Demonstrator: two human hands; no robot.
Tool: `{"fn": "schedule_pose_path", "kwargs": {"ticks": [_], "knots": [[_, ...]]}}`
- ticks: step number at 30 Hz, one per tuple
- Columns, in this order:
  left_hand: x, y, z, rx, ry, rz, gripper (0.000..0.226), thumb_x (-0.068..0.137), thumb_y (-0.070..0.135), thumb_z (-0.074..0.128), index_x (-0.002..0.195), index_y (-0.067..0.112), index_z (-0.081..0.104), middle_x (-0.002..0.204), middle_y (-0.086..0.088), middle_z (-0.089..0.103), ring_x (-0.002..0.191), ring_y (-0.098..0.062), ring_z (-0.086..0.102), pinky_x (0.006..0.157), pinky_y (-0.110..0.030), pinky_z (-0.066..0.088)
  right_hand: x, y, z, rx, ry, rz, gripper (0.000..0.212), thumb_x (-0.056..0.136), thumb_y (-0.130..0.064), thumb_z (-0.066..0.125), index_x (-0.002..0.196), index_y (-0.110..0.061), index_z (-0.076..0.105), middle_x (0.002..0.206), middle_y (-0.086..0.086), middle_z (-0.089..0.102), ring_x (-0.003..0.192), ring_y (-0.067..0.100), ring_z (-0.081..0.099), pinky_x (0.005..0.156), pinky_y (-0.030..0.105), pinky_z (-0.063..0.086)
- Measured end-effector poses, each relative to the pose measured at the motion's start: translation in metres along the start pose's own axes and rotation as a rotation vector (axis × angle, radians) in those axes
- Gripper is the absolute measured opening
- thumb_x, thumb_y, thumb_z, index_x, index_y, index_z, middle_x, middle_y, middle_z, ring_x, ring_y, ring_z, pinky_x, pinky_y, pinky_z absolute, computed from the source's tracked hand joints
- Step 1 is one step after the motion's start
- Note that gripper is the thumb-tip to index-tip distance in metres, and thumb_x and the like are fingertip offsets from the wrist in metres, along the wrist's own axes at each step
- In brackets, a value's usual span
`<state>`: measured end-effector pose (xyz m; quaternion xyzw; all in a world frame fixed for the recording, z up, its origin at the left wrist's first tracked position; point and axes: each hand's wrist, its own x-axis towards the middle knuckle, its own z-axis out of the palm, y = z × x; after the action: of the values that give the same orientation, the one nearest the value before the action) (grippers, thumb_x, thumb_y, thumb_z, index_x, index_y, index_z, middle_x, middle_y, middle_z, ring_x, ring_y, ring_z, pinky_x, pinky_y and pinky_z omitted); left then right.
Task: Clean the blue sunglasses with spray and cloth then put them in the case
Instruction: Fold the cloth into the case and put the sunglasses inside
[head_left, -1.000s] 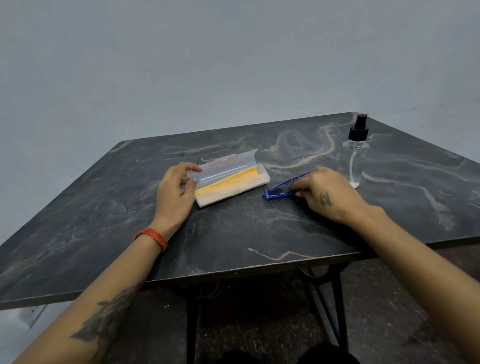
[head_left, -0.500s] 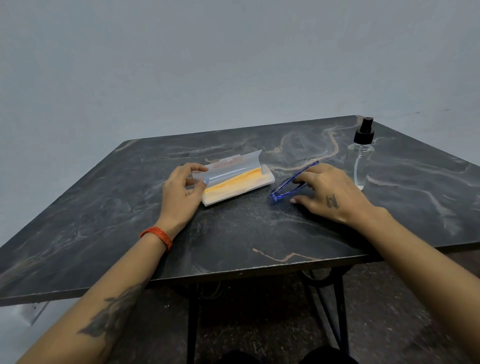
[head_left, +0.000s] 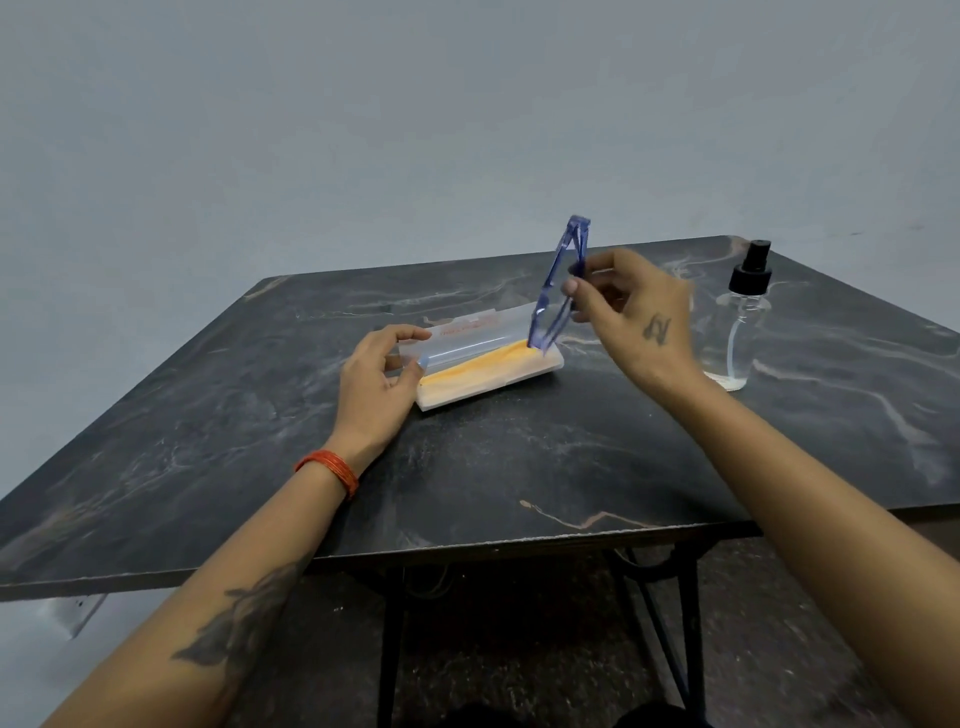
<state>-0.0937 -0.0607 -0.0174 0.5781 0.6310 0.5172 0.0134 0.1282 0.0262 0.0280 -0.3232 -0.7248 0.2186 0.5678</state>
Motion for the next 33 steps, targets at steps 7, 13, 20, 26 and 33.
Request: {"fn": "schedule_pose_path", "kwargs": {"ticks": [7, 13, 20, 26, 33], "knots": [[0.001, 0.001, 0.001, -0.014, 0.013, -0.018, 0.028, 0.087, -0.001, 0.056, 0.109, 0.013, 0.061, 0.118, -0.002, 0.055, 0.090, -0.008, 0.053, 0.072, -0.001, 0.040, 0.013, -0.010, 0.041, 0.281, -0.077, 0.121, 0.031, 0.083, -0.002, 0.062, 0.108, -0.012, 0.046, 0.085, 0.014, 0.066, 0.069, 0.021, 0.071, 0.068, 0.037, 0.060], [0.003, -0.002, 0.000, -0.032, 0.002, -0.016, 0.026, 0.087, 0.000, 0.058, 0.108, 0.015, 0.061, 0.117, -0.003, 0.057, 0.092, -0.009, 0.055, 0.077, -0.010, 0.043, 0.006, 0.005, 0.070, 0.287, -0.082, 0.063, 0.047, 0.082, 0.005, 0.060, 0.121, -0.016, 0.044, 0.080, 0.007, 0.065, 0.066, 0.015, 0.070, 0.061, 0.027, 0.060], [0.004, -0.003, 0.000, -0.026, -0.006, -0.022, 0.027, 0.086, 0.001, 0.059, 0.107, 0.018, 0.060, 0.115, 0.004, 0.054, 0.099, -0.016, 0.056, 0.082, -0.024, 0.046, 0.003, 0.020, 0.075, 0.171, -0.050, 0.006, 0.031, 0.082, 0.001, 0.063, 0.109, -0.013, 0.059, 0.086, -0.004, 0.061, 0.060, 0.014, 0.069, 0.060, 0.024, 0.059], [0.003, -0.005, 0.000, -0.036, -0.002, -0.024, 0.027, 0.086, 0.001, 0.061, 0.107, 0.018, 0.061, 0.119, -0.003, 0.058, 0.099, -0.019, 0.058, 0.086, -0.029, 0.049, 0.007, 0.033, 0.065, 0.133, -0.056, 0.050, 0.036, 0.081, 0.002, 0.063, 0.115, -0.012, 0.063, 0.089, 0.004, 0.067, 0.067, 0.017, 0.069, 0.067, 0.034, 0.060], [0.002, -0.004, -0.001, -0.042, -0.006, -0.024, 0.028, 0.085, 0.002, 0.062, 0.104, 0.023, 0.060, 0.117, 0.000, 0.057, 0.097, -0.018, 0.060, 0.086, -0.028, 0.049, 0.008, 0.040, 0.056, -0.066, -0.056, -0.042, 0.025, 0.075, -0.002, 0.068, 0.099, -0.012, 0.068, 0.081, 0.003, 0.069, 0.070, 0.017, 0.066, 0.071, 0.036, 0.057]]}}
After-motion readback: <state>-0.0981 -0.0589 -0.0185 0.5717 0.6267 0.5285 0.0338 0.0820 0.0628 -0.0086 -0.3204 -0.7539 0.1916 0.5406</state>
